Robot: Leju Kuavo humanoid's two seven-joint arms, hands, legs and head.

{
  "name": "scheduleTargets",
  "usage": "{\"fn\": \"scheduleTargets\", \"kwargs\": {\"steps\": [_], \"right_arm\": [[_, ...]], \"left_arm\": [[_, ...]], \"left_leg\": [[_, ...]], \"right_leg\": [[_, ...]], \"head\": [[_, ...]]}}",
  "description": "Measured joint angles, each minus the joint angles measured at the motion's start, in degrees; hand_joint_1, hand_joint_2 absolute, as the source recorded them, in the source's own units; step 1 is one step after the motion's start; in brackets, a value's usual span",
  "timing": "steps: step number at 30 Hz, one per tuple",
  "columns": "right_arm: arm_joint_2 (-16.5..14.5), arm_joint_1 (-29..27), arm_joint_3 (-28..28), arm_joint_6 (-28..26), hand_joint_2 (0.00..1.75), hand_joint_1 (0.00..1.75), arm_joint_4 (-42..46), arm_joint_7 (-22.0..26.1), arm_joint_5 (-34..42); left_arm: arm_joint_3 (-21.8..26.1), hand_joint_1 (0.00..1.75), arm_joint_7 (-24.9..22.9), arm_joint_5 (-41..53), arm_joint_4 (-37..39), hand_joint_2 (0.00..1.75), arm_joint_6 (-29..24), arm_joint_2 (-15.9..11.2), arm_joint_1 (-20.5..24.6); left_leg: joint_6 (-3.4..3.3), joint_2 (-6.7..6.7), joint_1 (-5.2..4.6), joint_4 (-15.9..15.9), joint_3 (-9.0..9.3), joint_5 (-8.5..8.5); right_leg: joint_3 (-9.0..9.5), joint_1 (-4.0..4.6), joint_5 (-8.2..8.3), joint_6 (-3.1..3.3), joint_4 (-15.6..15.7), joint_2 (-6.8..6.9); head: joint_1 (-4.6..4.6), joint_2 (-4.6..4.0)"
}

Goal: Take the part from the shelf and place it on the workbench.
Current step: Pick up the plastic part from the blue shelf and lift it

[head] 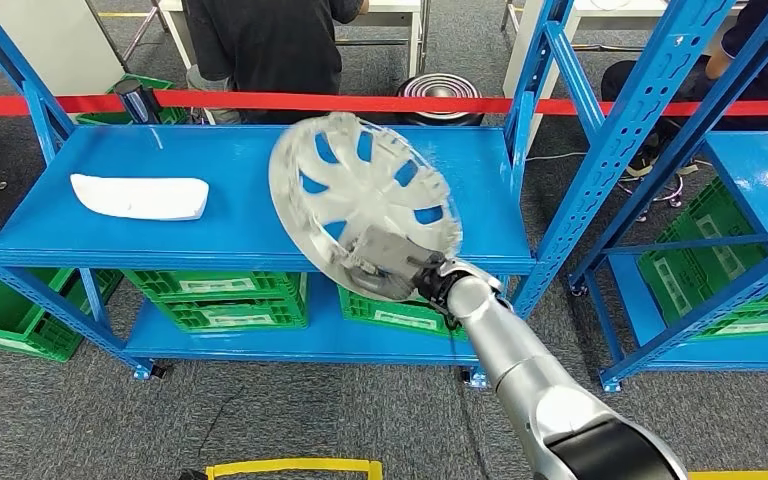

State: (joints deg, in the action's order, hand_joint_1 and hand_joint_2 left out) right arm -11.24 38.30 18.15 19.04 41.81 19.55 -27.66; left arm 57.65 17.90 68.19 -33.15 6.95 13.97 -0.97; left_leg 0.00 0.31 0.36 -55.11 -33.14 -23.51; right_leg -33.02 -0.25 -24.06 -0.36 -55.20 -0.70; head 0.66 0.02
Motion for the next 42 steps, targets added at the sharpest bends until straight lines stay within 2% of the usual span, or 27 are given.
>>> {"fn": "scheduleTargets", "kwargs": {"steps": [3,10,19,26,29,33,42], "right_arm": [[0.36,-3.06,-1.11,3.04,1.75,1.75,7.43,-1.24,6.46],[1.27,-7.27,-2.24,3.67,1.75,1.75,15.57,-1.95,9.13],[4.95,-14.59,-0.96,7.42,1.75,1.75,30.51,-7.81,37.77],[8.37,-17.85,3.38,15.11,1.75,1.75,38.93,-12.82,62.19],[9.66,-18.74,5.26,17.59,1.75,1.75,43.57,-14.37,69.39],[11.22,-19.93,6.88,19.12,1.75,1.75,49.4,-14.89,73.06],[13.97,-22.72,7.96,20.47,1.75,1.75,57.85,-14.3,72.73]], "left_arm": [[0.79,0.0,1.01,0.27,0.38,0.0,-0.44,-0.01,0.23],[1.8,0.0,1.47,0.62,0.75,0.0,-0.54,-0.02,0.45],[3.21,0.0,5.19,2.86,1.89,0.0,-0.93,-0.1,1.01],[3.55,0.0,8.07,4.31,3.12,0.0,-2.31,-0.22,1.48],[3.82,0.0,8.72,4.41,3.12,0.0,-2.86,-0.23,1.56],[4.48,0.0,9.24,4.34,3.12,0.0,-3.2,-0.26,1.56],[5.51,0.0,9.58,4.15,3.13,0.0,-1.92,-0.35,1.56]], "left_leg": [[0.06,0.0,0.03,0.01,-0.02,-0.04],[0.06,0.01,0.02,0.01,-0.06,-0.03],[0.06,0.02,0.0,0.0,-0.39,-0.04],[0.06,0.03,0.02,-0.01,-0.66,-0.03],[0.06,0.03,0.02,-0.01,-0.69,-0.03],[0.07,0.04,0.02,0.0,-0.73,-0.04],[0.06,0.04,0.01,-0.01,-0.74,-0.03]], "right_leg": [[-0.01,0.02,-0.02,0.01,0.0,0.0],[-0.03,0.02,-0.01,0.02,0.0,0.01],[-0.35,0.0,-0.01,0.01,0.0,0.01],[-0.62,0.01,0.0,0.01,-0.02,0.01],[-0.66,0.01,0.0,0.0,-0.02,0.01],[-0.68,0.01,-0.01,0.0,-0.01,0.01],[-0.67,0.0,0.0,0.0,-0.01,0.02]], "head": [[0.0,0.0],[0.0,0.0],[0.0,0.0],[0.0,0.0],[-0.01,0.0],[0.0,0.0],[0.0,0.0]]}}
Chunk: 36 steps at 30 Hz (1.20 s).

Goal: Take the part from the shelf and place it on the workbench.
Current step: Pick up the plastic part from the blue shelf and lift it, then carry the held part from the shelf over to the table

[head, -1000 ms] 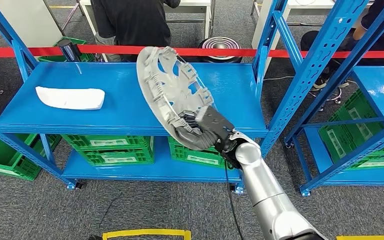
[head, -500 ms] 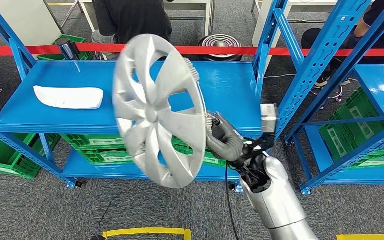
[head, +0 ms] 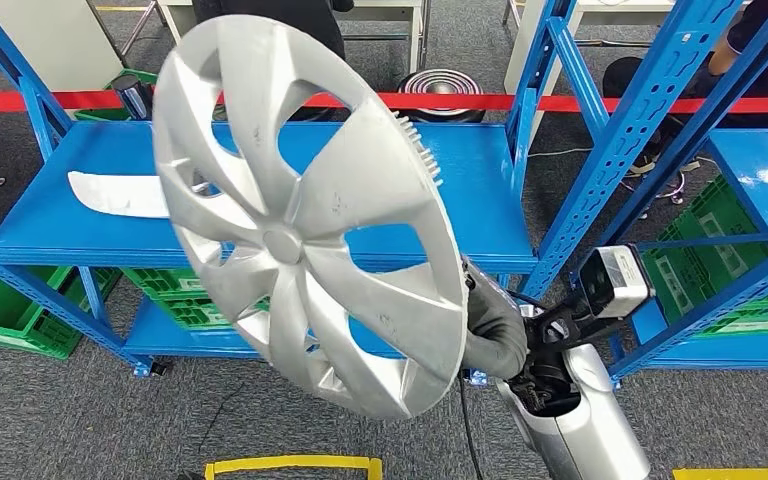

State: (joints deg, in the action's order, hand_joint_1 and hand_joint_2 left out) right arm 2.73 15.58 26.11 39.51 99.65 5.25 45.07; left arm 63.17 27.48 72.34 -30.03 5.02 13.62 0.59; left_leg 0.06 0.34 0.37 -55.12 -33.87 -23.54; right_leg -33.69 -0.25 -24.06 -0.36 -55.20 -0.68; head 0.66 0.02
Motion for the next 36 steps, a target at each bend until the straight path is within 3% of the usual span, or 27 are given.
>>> {"fn": "scheduleTargets", "kwargs": {"steps": [18,22,36], "right_arm": [[1.78,-1.76,0.01,-0.04,1.75,1.75,6.09,1.6,-3.49],[1.96,-2.16,-0.01,-0.23,1.75,1.75,6.58,1.71,-4.06],[2.1,-2.64,-0.51,-1.95,1.75,1.75,7.95,3.04,-6.27]], "left_arm": [[0.33,0.0,0.45,0.84,0.75,0.0,-0.46,-0.15,0.35],[0.33,0.0,0.46,0.97,0.77,1.75,-0.49,-0.15,0.36],[0.77,0.0,0.51,0.86,0.63,1.75,1.91,0.0,0.36]], "left_leg": [[0.0,0.0,0.0,0.0,0.0,0.0],[0.0,0.0,0.0,0.0,0.0,0.0],[0.0,0.0,0.01,0.0,0.0,0.0]], "right_leg": [[0.0,0.0,0.0,0.0,0.0,0.0],[0.0,0.0,0.0,0.0,0.0,0.0],[0.0,0.01,0.0,0.0,0.0,0.0]], "head": [[0.0,0.0],[0.0,0.0],[0.0,0.0]]}}
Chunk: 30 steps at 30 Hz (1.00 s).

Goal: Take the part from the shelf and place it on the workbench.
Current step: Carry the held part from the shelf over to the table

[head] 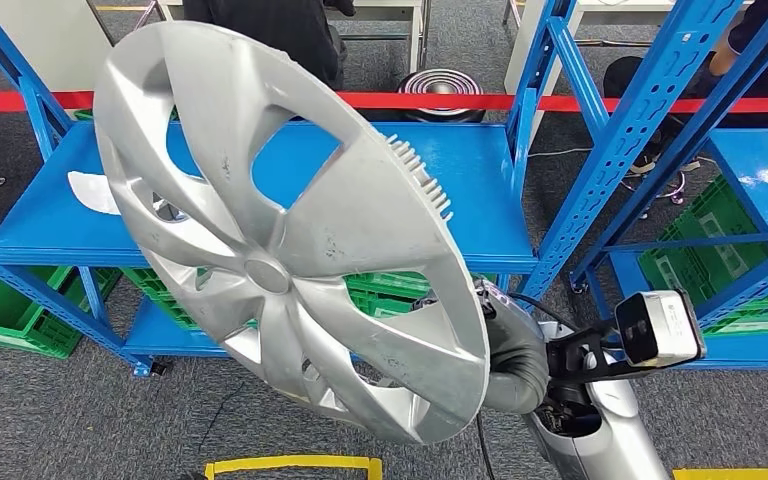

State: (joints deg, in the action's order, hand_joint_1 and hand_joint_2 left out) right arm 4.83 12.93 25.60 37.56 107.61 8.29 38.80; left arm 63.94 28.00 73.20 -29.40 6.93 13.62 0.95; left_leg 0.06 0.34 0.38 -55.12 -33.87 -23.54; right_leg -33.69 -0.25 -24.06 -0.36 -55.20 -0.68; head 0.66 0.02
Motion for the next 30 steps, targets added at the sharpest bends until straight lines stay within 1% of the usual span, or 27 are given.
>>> {"fn": "scheduleTargets", "kwargs": {"steps": [13,21,27,30], "right_arm": [[0.46,-1.16,-1.22,-0.78,1.75,1.75,1.24,0.81,-1.68],[0.76,-3.7,-2.89,-1.17,1.75,1.75,2.76,2.08,-4.37],[0.96,-5.19,-4.07,-1.17,1.75,1.75,3.37,2.51,-4.84],[0.98,-5.54,-4.35,-1.23,1.75,1.75,3.45,2.57,-5.0]], "left_arm": [[0.3,0.0,0.31,0.28,0.0,1.75,0.51,-0.01,0.15],[0.28,0.0,0.3,0.85,0.18,1.75,0.52,-0.05,0.95],[0.28,0.0,0.28,0.8,0.49,1.75,0.42,-0.25,1.06],[0.28,0.0,0.26,0.74,0.52,1.75,0.41,-0.32,1.07]], "left_leg": [[0.0,0.0,0.0,0.0,0.0,0.0],[-0.01,0.0,-0.01,-0.01,-0.01,-0.01],[-0.16,0.0,-0.16,-0.07,-0.02,-0.12],[-0.34,0.0,-0.23,-0.23,-0.04,-0.22]], "right_leg": [[0.0,0.0,0.0,0.0,0.0,0.0],[0.0,-0.02,0.0,0.0,0.01,0.0],[0.02,-0.18,-0.01,-0.04,0.03,0.0],[0.04,-0.27,-0.05,-0.19,0.02,0.0]], "head": [[0.0,0.0],[-0.01,0.0],[0.0,0.0],[0.0,0.0]]}}
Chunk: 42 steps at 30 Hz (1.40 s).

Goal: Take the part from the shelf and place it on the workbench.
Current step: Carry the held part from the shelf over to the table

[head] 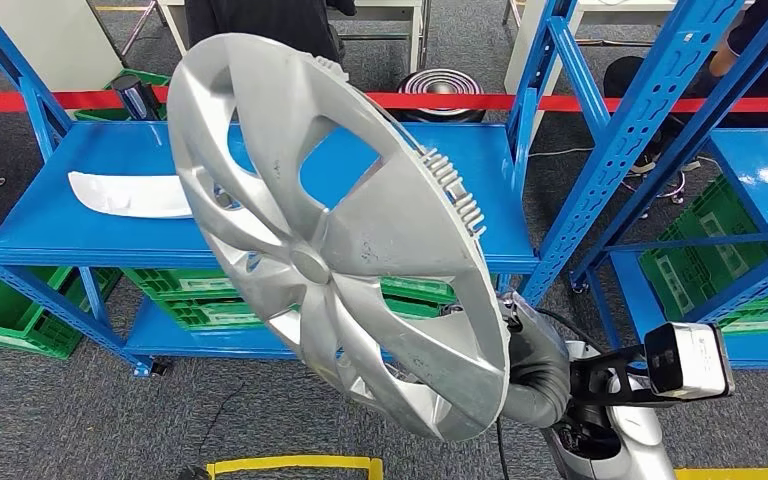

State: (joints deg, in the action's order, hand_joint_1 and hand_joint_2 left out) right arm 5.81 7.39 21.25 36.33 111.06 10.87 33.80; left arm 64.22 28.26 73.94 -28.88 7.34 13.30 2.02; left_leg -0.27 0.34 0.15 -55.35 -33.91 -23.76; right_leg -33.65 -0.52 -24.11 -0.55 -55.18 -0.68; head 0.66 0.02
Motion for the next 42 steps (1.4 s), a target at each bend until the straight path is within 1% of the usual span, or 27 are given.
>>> {"fn": "scheduleTargets", "kwargs": {"steps": [4,5,8,9,14,18,20,21,22,23,24,25,26,27,28,29,30,31,32,33,35,36,37,38,39,41,42], "right_arm": [[-0.01,-0.55,-0.45,-0.11,1.75,1.75,0.27,-0.01,-0.26],[-0.02,-0.62,-0.61,-0.09,1.75,1.75,0.36,-0.05,-0.31],[-0.02,-0.65,-1.0,0.04,1.75,1.75,0.61,-0.28,-0.33],[-0.03,-0.65,-1.1,0.07,1.75,1.75,0.66,-0.36,-0.31],[-0.03,-0.62,-1.34,0.05,1.75,1.75,0.69,-0.49,-0.29],[-0.03,-0.62,-1.39,-0.09,1.75,1.75,0.7,-0.48,-0.33],[-0.04,-0.62,-1.4,-0.19,1.75,1.75,0.75,-0.46,-0.43],[-0.03,-0.63,-1.42,-0.23,1.75,1.75,0.83,-0.46,-0.51],[-0.03,-0.63,-1.46,-0.27,1.75,1.75,0.92,-0.46,-0.61],[-0.02,-0.63,-1.52,-0.3,1.75,1.75,1.02,-0.46,-0.7],[-0.02,-0.65,-1.61,-0.32,1.75,1.75,1.07,-0.46,-0.79],[-0.01,-0.68,-1.69,-0.33,1.75,1.75,1.09,-0.46,-0.85],[-0.01,-0.73,-1.76,-0.34,1.75,1.75,1.09,-0.46,-0.89],[0.0,-0.79,-1.8,-0.35,1.75,1.75,1.09,-0.46,-0.92],[0.01,-0.85,-1.81,-0.36,1.75,1.75,1.09,-0.46,-0.93],[0.01,-0.88,-1.83,-0.37,1.75,1.75,1.09,-0.46,-0.95],[0.01,-0.9,-1.84,-0.37,1.75,1.75,1.09,-0.46,-0.96],[0.01,-0.88,-1.85,-0.37,1.75,1.75,1.09,-0.46,-0.97],[0.01,-0.89,-1.87,-0.38,1.75,1.75,1.11,-0.47,-1.0],[0.01,-0.9,-1.91,-0.39,1.75,1.75,1.15,-0.47,-1.03],[0.01,-0.96,-2.03,-0.42,1.75,1.75,1.23,-0.47,-1.13],[0.01,-0.95,-2.13,-0.43,1.75,1.75,1.26,-0.46,-1.17],[0.01,-0.94,-2.2,-0.44,1.75,1.75,1.27,-0.47,-1.24],[-0.01,-0.94,-2.26,-0.44,1.75,1.75,1.29,-0.48,-1.3],[-0.03,-0.94,-2.3,-0.44,1.75,1.75,1.33,-0.48,-1.34],[-0.09,-1.0,-2.32,-0.44,1.75,1.75,1.39,-0.49,-1.5],[-0.1,-1.03,-2.32,-0.44,1.75,1.75,1.39,-0.49,-1.6]], "left_arm": [[0.0,0.0,-0.42,-0.29,-0.01,1.75,0.25,-0.03,0.02],[0.0,0.0,-0.55,-0.4,-0.01,1.75,0.46,-0.01,0.03],[0.0,0.0,-0.81,-0.92,-0.04,1.75,1.34,0.13,0.1],[0.0,0.0,-0.91,-1.13,-0.12,1.75,1.78,0.16,0.11],[0.0,0.0,-2.03,-2.01,-1.19,1.75,4.55,0.5,0.08],[0.0,0.0,-2.37,-2.09,-1.75,1.75,5.17,0.56,0.08],[-0.01,0.0,-2.39,-2.09,-1.9,1.75,5.17,0.57,0.09],[-0.02,0.0,-2.4,-2.09,-1.96,1.75,5.16,0.62,0.1],[-0.04,0.0,-2.41,-2.1,-2.03,1.75,5.15,0.69,0.12],[-0.05,0.0,-2.42,-2.12,-2.08,1.75,5.14,0.77,0.16],[-0.07,0.0,-2.43,-2.13,-2.13,1.75,5.14,0.85,0.19],[-0.07,0.0,-2.43,-2.14,-2.16,1.75,5.14,0.92,0.21],[-0.06,0.0,-2.44,-2.14,-2.18,1.75,5.14,0.97,0.2],[-0.06,0.0,-2.44,-2.14,-2.19,1.75,5.14,1.02,0.18],[-0.05,0.0,-2.45,-2.14,-2.2,1.75,5.14,1.05,0.17],[-0.05,0.0,-2.46,-2.14,-2.2,1.75,5.14,1.09,0.17],[-0.06,0.0,-2.46,-2.14,-2.2,1.75,5.14,1.13,0.18],[-0.06,0.0,-2.47,-2.14,-2.22,1.75,5.14,1.16,0.19],[-0.07,0.0,-2.48,-2.14,-2.25,1.75,5.14,1.19,0.2],[-0.07,0.0,-2.51,-2.14,-2.3,1.75,5.14,1.21,0.19],[-0.07,0.0,-2.59,-2.16,-2.45,1.75,5.21,1.26,0.14],[-0.07,0.0,-2.64,-2.17,-2.6,1.75,5.25,1.27,0.08],[-0.07,0.0,-2.67,-2.18,-2.74,1.75,5.3,1.3,0.03],[-0.09,0.0,-2.7,-2.18,-2.88,1.75,5.31,1.36,-0.01],[-0.11,0.0,-2.73,-2.18,-3.01,1.75,5.31,1.4,-0.04],[-0.25,0.0,-2.82,-2.18,-3.17,1.75,5.31,1.51,-0.07],[-0.35,0.0,-2.88,-2.18,-3.24,1.75,5.31,1.52,-0.08]], "left_leg": [[-0.51,0.0,-0.04,-0.44,-0.16,-0.26],[-0.54,0.0,-0.03,-0.42,-0.17,-0.2],[-0.16,0.04,-0.07,-0.31,-0.2,-0.02],[-0.16,0.06,-0.16,-0.39,-0.24,-0.08],[-0.66,0.09,-0.56,-0.65,-0.34,-0.29],[-1.13,0.1,-0.71,-0.95,-0.41,-0.49],[-1.53,0.11,-0.77,-0.98,-0.41,-0.39],[-1.84,0.05,-0.64,-0.72,-0.27,-0.14],[-2.18,-0.02,-0.52,-0.39,-0.12,0.13],[-2.49,-0.09,-0.39,-0.06,0.0,0.39],[-2.71,-0.15,-0.28,0.16,0.07,0.59],[-2.83,-0.16,-0.36,0.2,-0.01,0.68],[-2.85,-0.16,-0.42,0.18,-0.15,0.75],[-2.82,-0.16,-0.48,0.16,-0.28,0.83],[-2.74,-0.14,-0.51,0.12,-0.39,0.93],[-2.62,-0.1,-0.5,0.03,-0.49,1.02],[-2.47,-0.05,-0.48,-0.18,-0.6,1.08],[-2.25,0.01,-0.51,-0.53,-0.78,1.08],[-1.98,0.06,-0.59,-0.93,-1.0,1.06],[-1.68,0.09,-0.68,-1.28,-1.23,1.07],[-0.99,0.13,-0.68,-1.58,-1.57,1.29],[-0.67,0.13,-0.53,-1.68,-1.74,1.36],[-0.32,0.1,-0.38,-2.04,-1.98,0.96],[0.07,0.06,-0.23,-3.36,-2.5,-0.38],[0.46,0.0,-0.04,-5.89,-3.4,-2.55],[1.16,-0.1,0.3,-13.67,-5.83,-7.88],[1.34,-0.13,0.41,-16.9,-6.6,-9.61]], "right_leg": [[0.07,-0.07,-0.04,-0.32,0.0,0.0],[0.06,0.01,-0.11,-0.38,-0.1,0.0],[-0.02,0.07,-0.35,-0.29,-0.36,0.03],[-0.02,-0.06,-0.33,-0.33,-0.32,0.05],[0.02,-0.41,-0.26,-0.76,-0.22,0.06],[0.06,-0.65,-0.22,-1.26,-0.2,0.06],[0.13,-0.71,-0.07,-1.65,-0.12,0.06],[0.02,-0.75,-0.16,-1.77,-0.27,0.08],[-0.31,-0.75,-0.69,-1.75,-0.97,0.11],[-1.1,-0.74,-1.82,-1.55,-2.77,0.14],[-2.43,-0.75,-3.52,-1.21,-5.84,0.17],[-4.14,-0.72,-5.53,-0.86,-9.98,0.17],[-5.9,-0.73,-7.33,-0.67,-14.27,0.17],[-7.06,-0.75,-8.48,-0.73,-17.32,0.17],[-7.11,-0.79,-8.75,-1.0,-18.18,0.18],[-5.84,-0.85,-8.11,-1.43,-16.41,0.21],[-3.4,-0.93,-6.84,-1.89,-12.42,0.25],[-0.85,-0.97,-5.65,-2.14,-7.98,0.3],[1.15,-0.96,-4.61,-2.15,-4.44,0.31],[2.33,-0.89,-3.99,-1.96,-2.36,0.3],[2.45,-0.6,-3.44,-1.28,-1.96,0.24],[2.29,-0.69,-3.17,-0.88,-2.03,0.26],[2.09,-0.78,-2.88,-0.49,-2.0,0.3],[1.83,-0.93,-2.53,-0.04,-1.94,0.38],[1.49,-1.05,-2.18,0.34,-1.91,0.46],[0.56,-0.84,-1.51,0.78,-1.96,0.58],[0.04,-0.71,-1.15,0.82,-2.0,0.62]], "head": [[0.0,0.0],[-0.01,0.0],[-0.03,0.0],[-0.03,0.0],[-0.02,0.0],[-0.02,0.0],[-0.02,0.0],[-0.02,0.0],[-0.03,0.0],[-0.05,0.0],[-0.08,0.0],[-0.09,0.0],[-0.09,0.0],[-0.09,0.0],[-0.09,0.0],[-0.09,0.0],[-0.09,0.0],[-0.08,0.0],[-0.06,0.0],[-0.05,0.0],[-0.02,0.0],[-0.02,0.0],[0.0,0.0],[0.05,0.0],[0.11,0.0],[0.23,0.0],[0.22,0.0]]}}
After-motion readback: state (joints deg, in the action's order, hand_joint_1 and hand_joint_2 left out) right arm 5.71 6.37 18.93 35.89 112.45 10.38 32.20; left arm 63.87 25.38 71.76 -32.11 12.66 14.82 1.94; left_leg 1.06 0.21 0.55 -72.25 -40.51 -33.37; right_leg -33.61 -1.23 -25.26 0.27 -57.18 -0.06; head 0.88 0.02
